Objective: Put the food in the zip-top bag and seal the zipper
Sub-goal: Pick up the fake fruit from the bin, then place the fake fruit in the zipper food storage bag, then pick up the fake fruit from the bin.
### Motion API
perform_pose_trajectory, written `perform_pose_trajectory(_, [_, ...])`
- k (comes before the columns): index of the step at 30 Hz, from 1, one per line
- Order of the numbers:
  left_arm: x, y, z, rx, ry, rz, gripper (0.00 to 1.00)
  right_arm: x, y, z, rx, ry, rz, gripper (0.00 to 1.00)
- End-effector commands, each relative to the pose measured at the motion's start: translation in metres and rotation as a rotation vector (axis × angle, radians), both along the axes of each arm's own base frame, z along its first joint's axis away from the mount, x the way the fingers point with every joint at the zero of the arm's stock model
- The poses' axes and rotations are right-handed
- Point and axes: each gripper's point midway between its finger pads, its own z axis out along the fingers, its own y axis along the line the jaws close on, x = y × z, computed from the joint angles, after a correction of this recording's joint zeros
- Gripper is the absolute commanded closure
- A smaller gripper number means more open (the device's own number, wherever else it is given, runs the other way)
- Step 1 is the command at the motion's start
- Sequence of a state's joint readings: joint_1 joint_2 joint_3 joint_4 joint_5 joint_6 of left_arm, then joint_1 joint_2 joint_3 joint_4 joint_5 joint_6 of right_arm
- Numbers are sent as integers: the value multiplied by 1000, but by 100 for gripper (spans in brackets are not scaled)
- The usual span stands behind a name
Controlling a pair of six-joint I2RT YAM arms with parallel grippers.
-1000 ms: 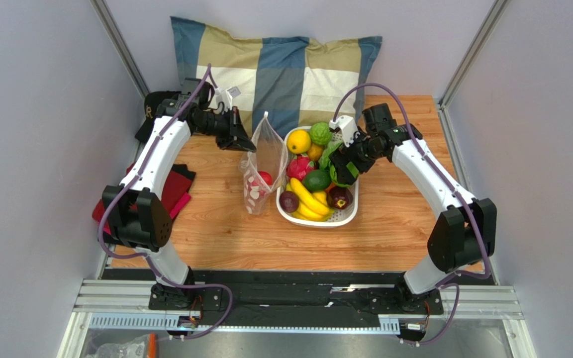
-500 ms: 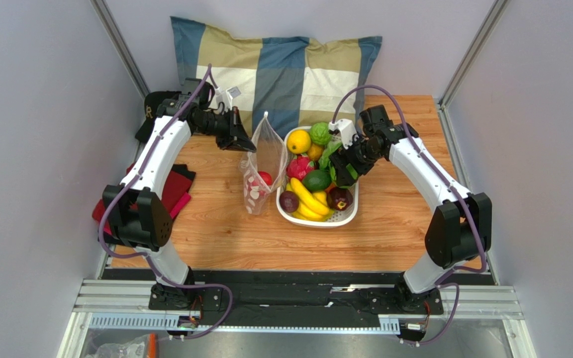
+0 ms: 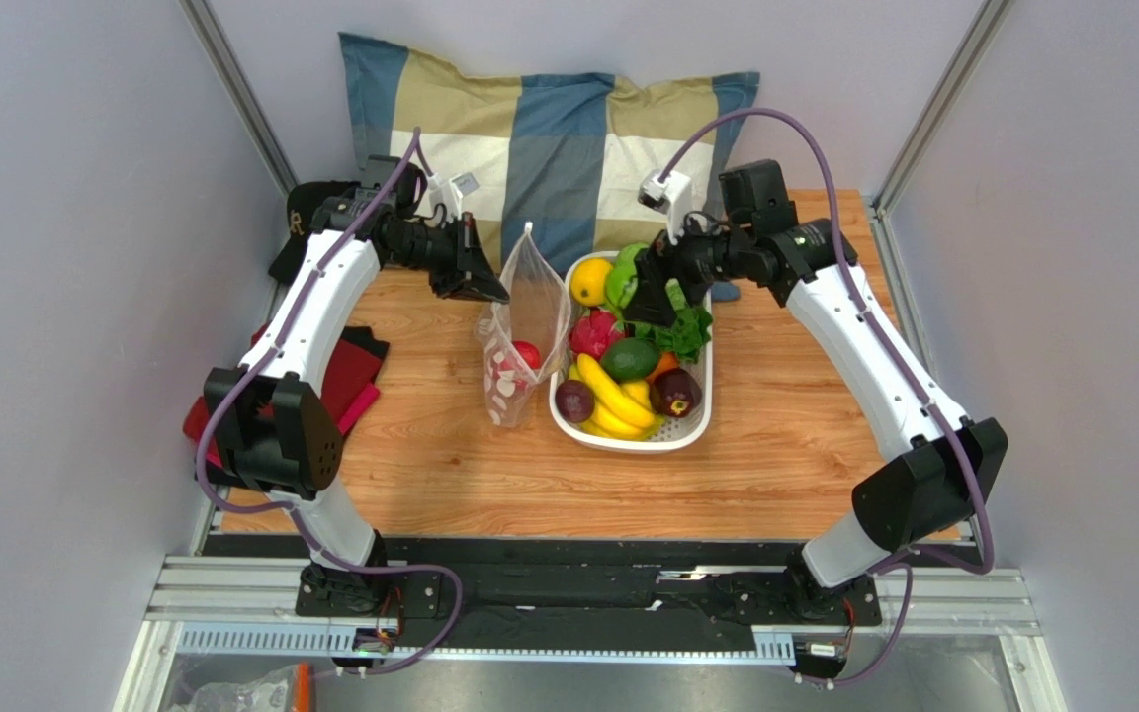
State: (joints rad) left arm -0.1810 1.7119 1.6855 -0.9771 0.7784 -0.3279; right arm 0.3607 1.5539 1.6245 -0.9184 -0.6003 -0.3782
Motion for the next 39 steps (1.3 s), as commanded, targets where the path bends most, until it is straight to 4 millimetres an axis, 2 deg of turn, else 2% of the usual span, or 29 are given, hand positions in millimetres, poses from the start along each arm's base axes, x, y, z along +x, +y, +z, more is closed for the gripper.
perform_pose_trajectory(1, [0, -1, 6, -3, -23, -19, 100, -7, 70, 75, 257, -128, 166, 38])
perform_pose_trajectory(2, [-1, -2, 7, -5, -23, -20, 100, -15, 87, 79, 279, -132, 206, 37])
perform_pose_trajectory(4, [-1, -2, 7, -7, -23, -23, 100, -16, 109, 81, 301, -148, 246, 37])
perform_pose_trajectory(6, [-1, -3, 9, -13, -24, -25, 100, -26, 132, 76, 307, -135, 296, 36])
perform_pose_trajectory(8, [-2, -3, 10, -14, -25, -27, 100, -29, 148, 60, 289, -110, 335, 36])
perform_pose_trajectory(9, [-3, -3, 10, -17, -28, -29, 100, -31, 150, 50, 267, -97, 340, 36])
perform_pose_trajectory(11, [-6, -3, 11, -25, -27, -36, 100, -23, 151, 20, 203, -84, 335, 34])
perform_pose_trajectory(13, [-7, -4, 13, -33, -29, -42, 100, -14, 148, -1, 142, -84, 306, 32])
perform_pose_trajectory(15, [-10, -5, 14, -40, -25, -48, 100, -11, 145, -18, 94, -46, 296, 23])
perform_pose_trajectory(19, [-13, -5, 13, -44, -23, -64, 100, -12, 136, -19, 44, -48, 285, 10])
perform_pose_trajectory(20, [-14, -5, 13, -47, -21, -66, 100, -12, 134, -16, 40, -60, 281, 1])
perform_pose_trajectory(24, [-13, -7, 14, -54, -18, -68, 100, -24, 117, 8, 37, -75, 253, 0])
perform_pose_trajectory(27, [-12, -7, 13, -56, -13, -68, 100, -29, 96, 10, 36, -10, 228, 0])
perform_pose_trajectory(32, [-11, -7, 11, -59, -8, -65, 100, -17, 43, -18, -65, 44, 153, 0])
perform_pose_trajectory(33, [-10, -7, 12, -59, -13, -63, 100, -12, 34, -22, -83, 46, 133, 1])
perform_pose_trajectory(34, [-10, -8, 12, -60, -15, -62, 100, 0, 17, -32, -119, 54, 74, 1])
perform_pose_trajectory(36, [-9, -8, 12, -60, -13, -61, 100, 15, 1, -37, -140, 60, 2, 2])
perform_pose_trajectory(37, [-8, -8, 12, -60, -16, -59, 100, 29, -16, -45, -164, 85, -82, 2])
perform_pose_trajectory(39, [-8, -7, 12, -58, -17, -57, 100, 49, -33, -46, -183, 87, -177, 2])
